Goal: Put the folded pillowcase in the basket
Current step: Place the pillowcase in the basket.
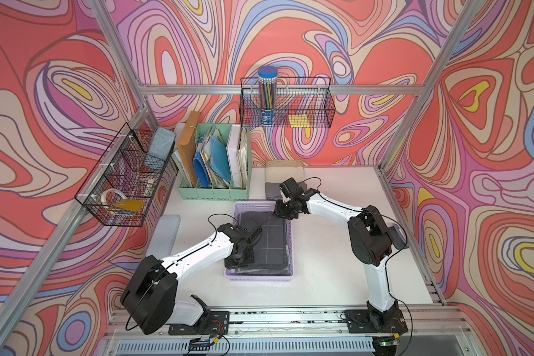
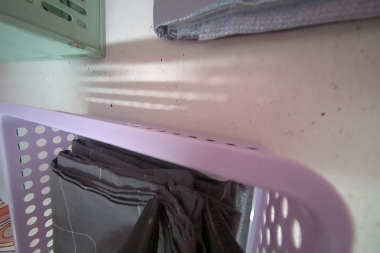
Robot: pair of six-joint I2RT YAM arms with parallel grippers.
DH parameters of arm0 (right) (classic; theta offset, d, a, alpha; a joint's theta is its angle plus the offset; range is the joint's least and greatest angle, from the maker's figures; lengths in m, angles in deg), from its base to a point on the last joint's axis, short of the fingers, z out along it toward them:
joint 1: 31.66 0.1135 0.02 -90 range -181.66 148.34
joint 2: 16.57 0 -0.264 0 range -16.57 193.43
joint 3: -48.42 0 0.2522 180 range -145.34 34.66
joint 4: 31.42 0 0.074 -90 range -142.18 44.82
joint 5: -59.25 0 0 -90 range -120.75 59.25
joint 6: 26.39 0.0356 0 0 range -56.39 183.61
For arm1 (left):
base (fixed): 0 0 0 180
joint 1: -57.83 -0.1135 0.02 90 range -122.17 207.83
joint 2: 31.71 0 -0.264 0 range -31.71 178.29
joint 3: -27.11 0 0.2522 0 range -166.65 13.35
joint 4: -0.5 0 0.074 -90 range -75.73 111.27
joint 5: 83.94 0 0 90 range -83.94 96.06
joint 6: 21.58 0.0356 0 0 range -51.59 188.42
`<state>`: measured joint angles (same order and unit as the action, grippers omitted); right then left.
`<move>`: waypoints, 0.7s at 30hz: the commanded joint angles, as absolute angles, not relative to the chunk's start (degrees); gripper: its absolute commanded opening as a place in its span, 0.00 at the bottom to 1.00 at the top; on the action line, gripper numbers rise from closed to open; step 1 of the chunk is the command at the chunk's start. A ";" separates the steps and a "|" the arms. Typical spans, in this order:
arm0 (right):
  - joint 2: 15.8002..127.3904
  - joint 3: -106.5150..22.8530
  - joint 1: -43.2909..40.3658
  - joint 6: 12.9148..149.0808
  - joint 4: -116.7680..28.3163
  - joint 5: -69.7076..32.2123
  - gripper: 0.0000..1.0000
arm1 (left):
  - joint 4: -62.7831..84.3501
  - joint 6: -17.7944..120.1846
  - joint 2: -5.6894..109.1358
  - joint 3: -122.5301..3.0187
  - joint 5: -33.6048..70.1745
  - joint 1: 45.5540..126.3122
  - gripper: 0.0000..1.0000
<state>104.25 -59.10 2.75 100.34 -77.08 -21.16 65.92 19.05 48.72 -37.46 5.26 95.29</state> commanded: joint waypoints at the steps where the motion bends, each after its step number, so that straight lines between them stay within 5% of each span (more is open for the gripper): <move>1: 103.37 -58.87 2.29 99.01 -77.59 -24.68 0.38 | 67.87 19.64 48.49 -36.79 6.10 95.01 0.38; 5: 99.49 -57.97 2.31 98.74 -76.81 -25.08 0.43 | 70.06 19.93 45.29 -38.37 5.08 94.96 0.69; 14: 92.76 -60.74 2.88 97.45 -80.76 -28.98 0.52 | 75.94 21.95 41.53 -48.75 3.91 95.01 0.70; 17: 89.71 -58.04 2.89 96.34 -80.78 -30.80 0.41 | 74.47 23.76 43.49 -52.22 3.00 95.01 0.62; 19: 88.07 -56.03 2.93 96.11 -81.10 -32.49 0.09 | 73.00 25.64 47.64 -55.61 3.46 95.01 0.43; 21: 86.46 -53.88 2.96 96.26 -81.56 -34.14 0.00 | 70.11 26.85 52.38 -58.33 4.56 94.95 0.18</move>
